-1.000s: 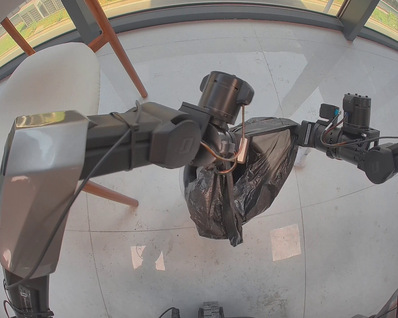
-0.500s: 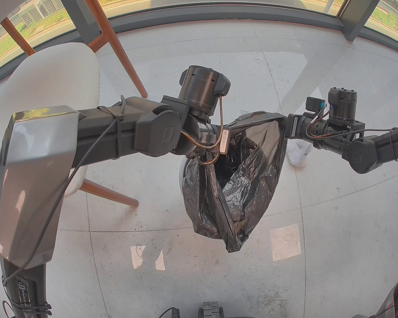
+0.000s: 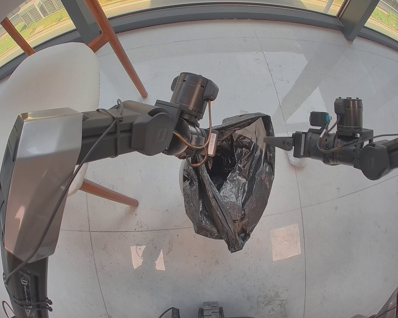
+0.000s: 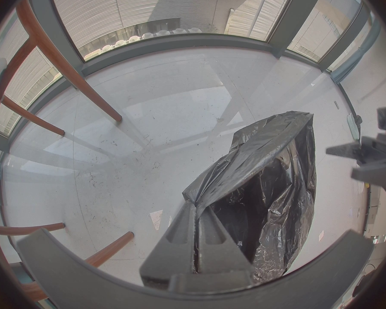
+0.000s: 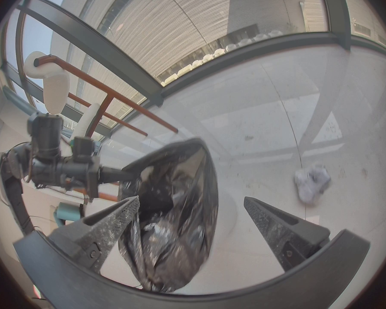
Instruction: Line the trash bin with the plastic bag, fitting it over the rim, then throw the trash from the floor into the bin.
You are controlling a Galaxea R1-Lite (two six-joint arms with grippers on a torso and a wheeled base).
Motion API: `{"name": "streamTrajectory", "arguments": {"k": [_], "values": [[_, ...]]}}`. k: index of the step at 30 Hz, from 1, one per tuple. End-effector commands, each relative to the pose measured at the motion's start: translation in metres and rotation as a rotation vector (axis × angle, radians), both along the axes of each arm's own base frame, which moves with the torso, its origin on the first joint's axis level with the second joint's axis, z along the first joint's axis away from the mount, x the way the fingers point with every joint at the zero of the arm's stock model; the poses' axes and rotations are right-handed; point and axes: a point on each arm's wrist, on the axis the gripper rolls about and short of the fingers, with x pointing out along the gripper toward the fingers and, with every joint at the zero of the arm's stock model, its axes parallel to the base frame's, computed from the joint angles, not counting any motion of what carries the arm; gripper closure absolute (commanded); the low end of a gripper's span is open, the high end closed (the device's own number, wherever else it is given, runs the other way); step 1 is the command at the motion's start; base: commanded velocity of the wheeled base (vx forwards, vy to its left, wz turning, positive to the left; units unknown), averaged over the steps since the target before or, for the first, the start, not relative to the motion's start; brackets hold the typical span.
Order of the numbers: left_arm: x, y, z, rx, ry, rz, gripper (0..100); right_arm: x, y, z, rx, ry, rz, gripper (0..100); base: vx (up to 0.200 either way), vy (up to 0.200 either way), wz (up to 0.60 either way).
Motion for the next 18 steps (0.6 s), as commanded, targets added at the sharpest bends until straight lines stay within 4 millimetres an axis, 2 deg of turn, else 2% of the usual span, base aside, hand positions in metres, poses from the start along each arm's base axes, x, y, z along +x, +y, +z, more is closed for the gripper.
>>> {"name": "streamTrajectory", "arguments": {"k": [1, 5, 10, 18], "values": [[0.009, 0.018, -0.004, 0.026, 0.039, 0.043, 100, -0.055, -0.015, 0.009, -0.002, 0.056, 0.026, 0, 0.0, 0.0, 0.0], [0.011, 0.026, -0.012, 0.067, 0.103, 0.06, 100, -0.067, -0.02, -0.003, -0.017, 0.1, 0.019, 0, 0.0, 0.0, 0.0], [0.021, 0.032, -0.03, 0.092, 0.145, 0.082, 100, -0.076, -0.019, -0.005, -0.021, 0.113, 0.025, 0, 0.0, 0.0, 0.0], [0.021, 0.032, -0.032, 0.095, 0.151, 0.082, 100, -0.086, -0.022, -0.013, -0.033, 0.141, 0.015, 0, 0.0, 0.0, 0.0]]}}
